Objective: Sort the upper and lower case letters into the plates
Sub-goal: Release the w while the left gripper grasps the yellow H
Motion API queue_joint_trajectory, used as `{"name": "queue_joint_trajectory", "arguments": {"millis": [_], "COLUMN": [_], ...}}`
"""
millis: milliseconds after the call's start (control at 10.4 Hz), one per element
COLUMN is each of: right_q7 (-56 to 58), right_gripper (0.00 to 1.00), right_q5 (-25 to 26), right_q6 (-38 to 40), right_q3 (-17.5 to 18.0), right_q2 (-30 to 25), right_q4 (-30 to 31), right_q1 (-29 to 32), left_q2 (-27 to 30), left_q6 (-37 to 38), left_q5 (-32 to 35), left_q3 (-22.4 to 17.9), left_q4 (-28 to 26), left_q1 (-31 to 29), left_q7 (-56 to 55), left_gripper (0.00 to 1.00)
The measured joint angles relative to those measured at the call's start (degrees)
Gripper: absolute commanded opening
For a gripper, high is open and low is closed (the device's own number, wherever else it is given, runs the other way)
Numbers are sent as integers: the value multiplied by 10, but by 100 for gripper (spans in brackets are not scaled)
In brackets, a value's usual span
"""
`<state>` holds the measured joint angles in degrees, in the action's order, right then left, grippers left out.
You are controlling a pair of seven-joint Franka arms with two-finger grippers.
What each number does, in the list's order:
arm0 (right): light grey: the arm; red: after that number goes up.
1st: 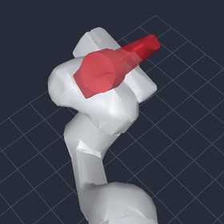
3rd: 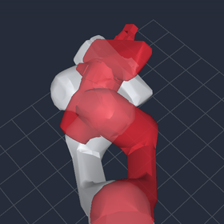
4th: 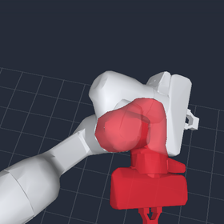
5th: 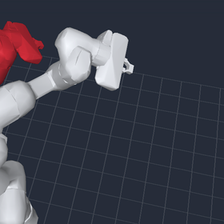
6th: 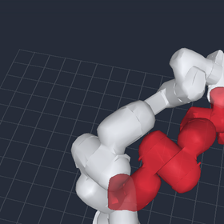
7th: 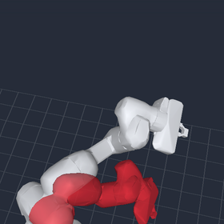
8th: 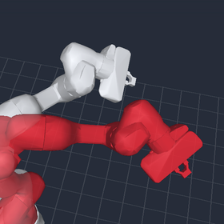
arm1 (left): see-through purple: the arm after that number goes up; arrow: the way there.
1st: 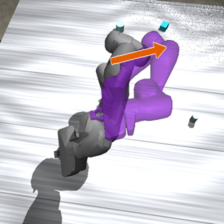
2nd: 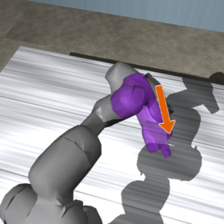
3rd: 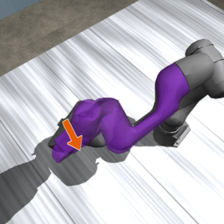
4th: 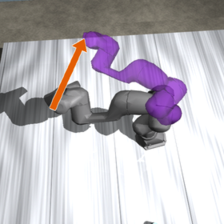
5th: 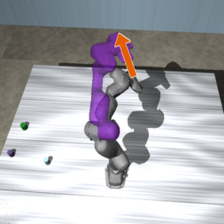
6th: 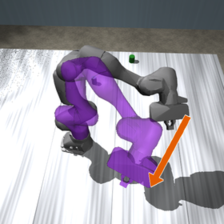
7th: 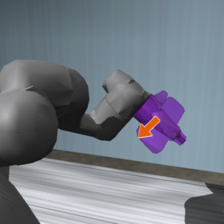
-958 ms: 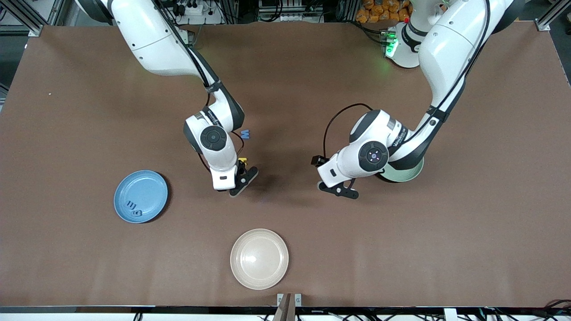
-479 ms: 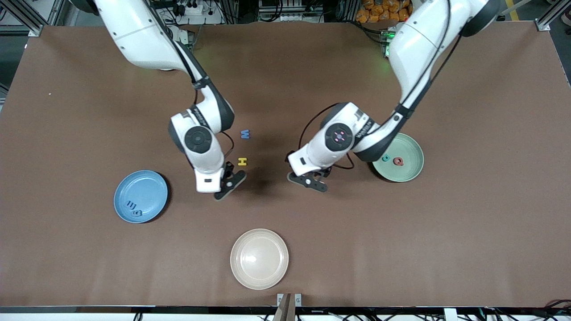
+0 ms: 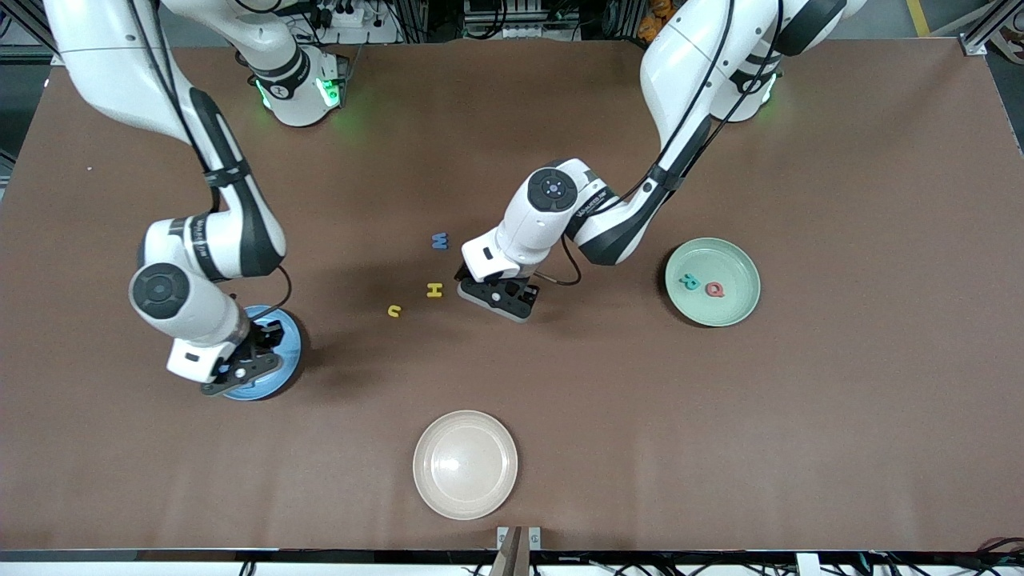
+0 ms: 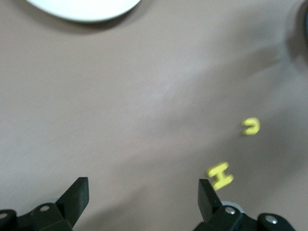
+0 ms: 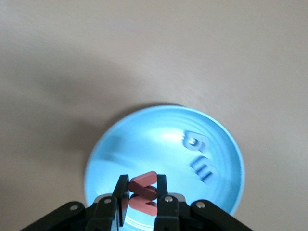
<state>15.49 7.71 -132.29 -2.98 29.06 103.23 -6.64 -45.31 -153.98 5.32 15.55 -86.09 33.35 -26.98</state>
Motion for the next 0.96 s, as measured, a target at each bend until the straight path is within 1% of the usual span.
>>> {"name": "queue_joint_trajectory", "arguments": {"millis": [96,192,287,479,575,671,767,958], "right_q7": [-3,-3,-3,-3,-6,-9,-10,-10], "right_gripper": [100,100,100,100,100,100,100,100], "right_q5": [0,0,0,0,0,0,0,0], "right_q6": [-1,-4,-5,-6,-6,-7,-7,-7], "right_q3": [0,0,0,0,1,0,0,0], "right_q2": [0,1,1,1,1,1,1,2], "right_q4": [0,0,0,1,1,1,1,1], "right_q1": [13,27,39,47,47,49,56,75], "left_q2": [-13,-27,-39,-54,-57,-59,-60,-68], "left_q6": [-42,-73,-85,-90,-90,-90,-90,-102], "left_q5": [0,0,0,0,0,7,25,48], "left_q3": [-1,-13,-50,-151,-183,-199,-205,-209], "left_q4": [0,2,6,15,17,19,20,29], "left_q1": [4,20,58,169,208,228,236,235], "left_q7": [-3,-19,-63,-177,-196,-193,-177,-106], "left_gripper": [100,100,100,100,100,100,100,100]}}
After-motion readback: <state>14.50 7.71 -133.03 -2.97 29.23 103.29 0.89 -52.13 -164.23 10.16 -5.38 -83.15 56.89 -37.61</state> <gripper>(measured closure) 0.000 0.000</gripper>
